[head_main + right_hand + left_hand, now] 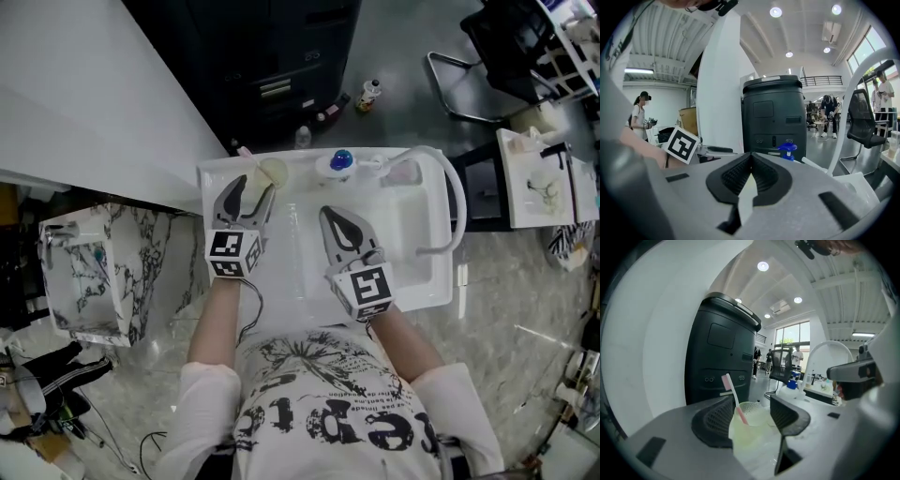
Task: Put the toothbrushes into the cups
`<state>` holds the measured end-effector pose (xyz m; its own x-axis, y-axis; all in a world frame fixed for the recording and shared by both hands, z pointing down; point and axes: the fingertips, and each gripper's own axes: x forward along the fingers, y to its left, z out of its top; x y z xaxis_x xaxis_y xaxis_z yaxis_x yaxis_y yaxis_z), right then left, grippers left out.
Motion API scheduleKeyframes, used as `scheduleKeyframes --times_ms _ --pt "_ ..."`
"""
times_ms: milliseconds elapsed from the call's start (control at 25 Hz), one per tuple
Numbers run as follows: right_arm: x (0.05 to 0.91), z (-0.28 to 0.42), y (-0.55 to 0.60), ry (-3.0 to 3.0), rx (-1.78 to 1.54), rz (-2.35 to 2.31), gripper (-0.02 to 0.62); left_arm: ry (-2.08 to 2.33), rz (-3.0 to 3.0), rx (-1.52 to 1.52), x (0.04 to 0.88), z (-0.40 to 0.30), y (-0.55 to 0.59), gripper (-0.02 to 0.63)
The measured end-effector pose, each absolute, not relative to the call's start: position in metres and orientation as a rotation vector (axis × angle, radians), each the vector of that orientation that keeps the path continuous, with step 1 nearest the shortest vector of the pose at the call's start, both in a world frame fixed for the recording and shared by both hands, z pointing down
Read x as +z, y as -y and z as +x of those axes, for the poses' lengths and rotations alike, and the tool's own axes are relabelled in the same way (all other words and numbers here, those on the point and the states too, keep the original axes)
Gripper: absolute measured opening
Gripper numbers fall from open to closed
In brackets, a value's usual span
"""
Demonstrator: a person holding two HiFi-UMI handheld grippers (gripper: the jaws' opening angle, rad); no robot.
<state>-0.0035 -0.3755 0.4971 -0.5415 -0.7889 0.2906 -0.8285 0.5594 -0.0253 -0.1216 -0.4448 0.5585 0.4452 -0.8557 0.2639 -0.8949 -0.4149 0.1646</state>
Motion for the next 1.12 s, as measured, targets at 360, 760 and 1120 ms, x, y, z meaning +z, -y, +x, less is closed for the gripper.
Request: scheduleKeyframes --times_ms 360,760,1120 --pt "0.464 -0.009 0.354 2.625 0.153 1.340 -0.008 1.625 2.530 0.074 0.481 -0.128 0.418 0.075" --pt "0.437 -0.001 0.325 2.713 0.094 1.330 -0.008 1.661 2.603 0.041 0.408 -0.118 0.359 0.020" --pt "0.420 0.008 0.305 2.736 0.003 1.321 -0.009 1.649 2.670 0.024 0.373 -0.107 0.302 0.012"
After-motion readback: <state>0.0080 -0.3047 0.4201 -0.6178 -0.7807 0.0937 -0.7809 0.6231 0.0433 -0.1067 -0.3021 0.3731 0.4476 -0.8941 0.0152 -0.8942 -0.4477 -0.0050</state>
